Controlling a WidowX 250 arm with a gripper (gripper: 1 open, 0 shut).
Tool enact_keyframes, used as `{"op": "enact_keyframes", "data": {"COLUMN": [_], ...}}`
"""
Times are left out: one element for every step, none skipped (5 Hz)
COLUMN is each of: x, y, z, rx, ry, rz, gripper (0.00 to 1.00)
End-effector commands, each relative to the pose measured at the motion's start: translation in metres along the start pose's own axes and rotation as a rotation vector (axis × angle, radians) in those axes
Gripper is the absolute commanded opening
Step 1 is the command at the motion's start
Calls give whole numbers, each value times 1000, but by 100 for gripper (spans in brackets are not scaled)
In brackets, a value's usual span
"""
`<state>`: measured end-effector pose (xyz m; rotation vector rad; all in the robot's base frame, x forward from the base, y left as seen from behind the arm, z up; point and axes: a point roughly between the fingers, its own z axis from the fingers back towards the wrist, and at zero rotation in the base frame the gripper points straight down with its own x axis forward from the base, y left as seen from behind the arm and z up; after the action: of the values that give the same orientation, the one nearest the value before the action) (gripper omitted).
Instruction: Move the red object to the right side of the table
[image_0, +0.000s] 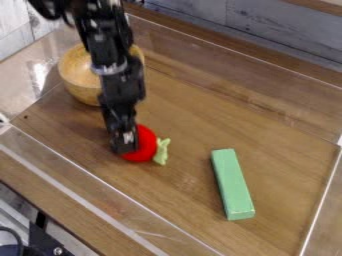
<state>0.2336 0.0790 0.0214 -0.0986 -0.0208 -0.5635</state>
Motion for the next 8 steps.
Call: {"op": "enact_keyframes", "data": {"x": [-1,-6,-10,-15,-2,19,57,87], "y": [12,16,8,-2,-7,-24,-48,-56], "z": [13,14,16,17,41,60,65,72], "rx": [-16,-63,-93,-131,-121,-101,-81,-70], "ry": [-42,-59,-79,-93,-79,-52,-33,-16], "rz": [-22,-49,5,65,158,195,201,222], "gripper": [100,100,0,0,0,0,0,0]}}
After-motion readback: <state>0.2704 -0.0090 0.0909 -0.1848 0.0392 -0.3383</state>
